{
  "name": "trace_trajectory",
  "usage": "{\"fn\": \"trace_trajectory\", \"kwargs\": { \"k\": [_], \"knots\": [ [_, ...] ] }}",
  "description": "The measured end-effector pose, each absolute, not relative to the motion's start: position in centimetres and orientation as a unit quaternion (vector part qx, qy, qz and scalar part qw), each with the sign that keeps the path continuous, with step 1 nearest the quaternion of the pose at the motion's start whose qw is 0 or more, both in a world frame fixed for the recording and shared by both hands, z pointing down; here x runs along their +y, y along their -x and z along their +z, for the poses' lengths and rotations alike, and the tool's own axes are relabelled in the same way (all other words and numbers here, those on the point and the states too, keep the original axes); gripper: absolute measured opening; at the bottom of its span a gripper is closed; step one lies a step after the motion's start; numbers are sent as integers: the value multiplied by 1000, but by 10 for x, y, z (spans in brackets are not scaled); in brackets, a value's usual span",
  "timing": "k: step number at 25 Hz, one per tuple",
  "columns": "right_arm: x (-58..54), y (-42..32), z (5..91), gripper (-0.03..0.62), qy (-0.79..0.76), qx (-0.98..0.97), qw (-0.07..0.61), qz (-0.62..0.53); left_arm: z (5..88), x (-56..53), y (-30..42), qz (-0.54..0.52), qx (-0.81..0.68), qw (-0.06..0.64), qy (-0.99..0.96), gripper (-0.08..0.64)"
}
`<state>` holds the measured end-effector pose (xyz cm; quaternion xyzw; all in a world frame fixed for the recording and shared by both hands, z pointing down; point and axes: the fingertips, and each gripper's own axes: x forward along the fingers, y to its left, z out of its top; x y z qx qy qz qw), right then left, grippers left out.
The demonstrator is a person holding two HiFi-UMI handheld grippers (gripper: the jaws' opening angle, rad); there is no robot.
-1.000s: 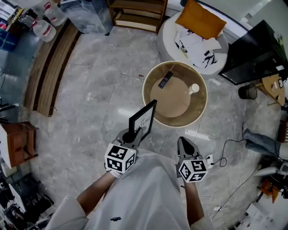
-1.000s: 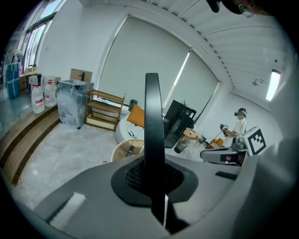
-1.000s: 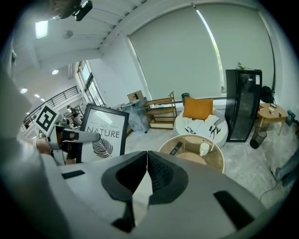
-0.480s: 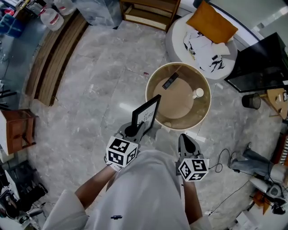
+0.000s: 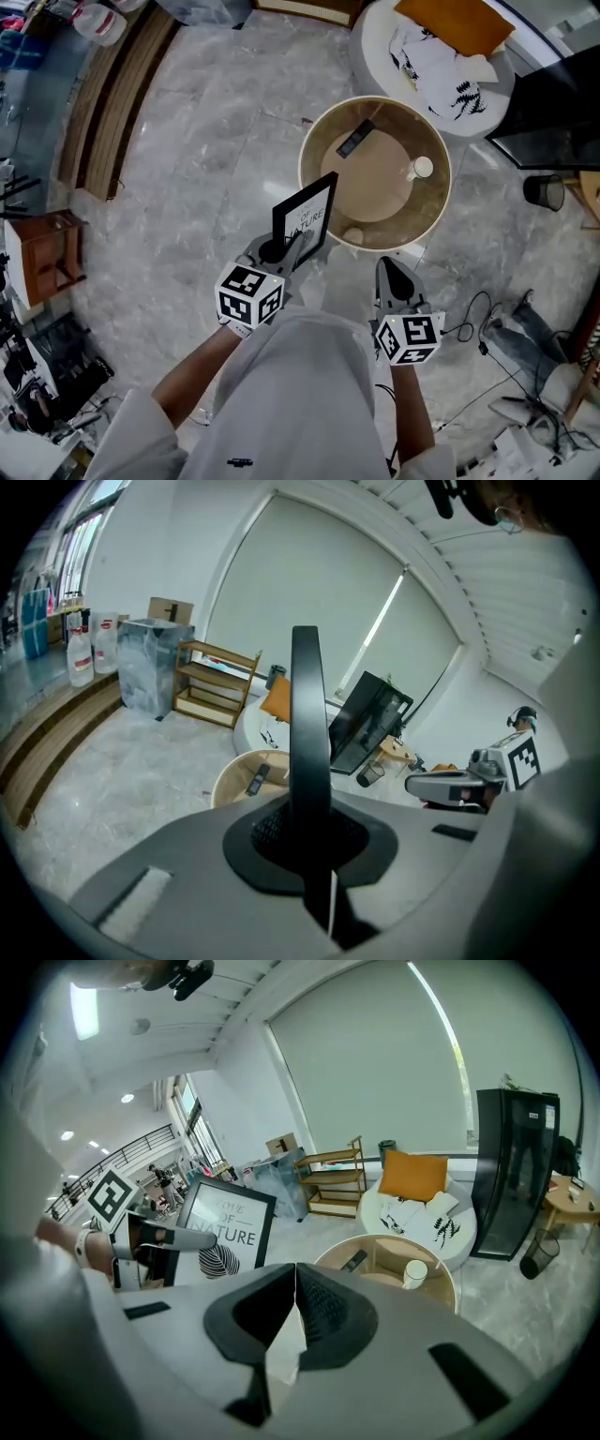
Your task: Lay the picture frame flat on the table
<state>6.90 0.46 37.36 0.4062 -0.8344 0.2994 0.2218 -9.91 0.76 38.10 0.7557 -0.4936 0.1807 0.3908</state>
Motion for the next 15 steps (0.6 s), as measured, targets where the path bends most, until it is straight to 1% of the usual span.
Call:
{"fn": "trace_trajectory", "kwargs": {
  "k": [9, 15],
  "knots": [
    [-34, -65, 441, 5, -366, -847, 260, 285, 464, -6, 76, 190, -483, 432, -738, 11],
    [-44, -64, 496, 5, -345, -847, 282, 290, 528, -18, 58, 180, -476, 477, -717, 11]
  ]
}}
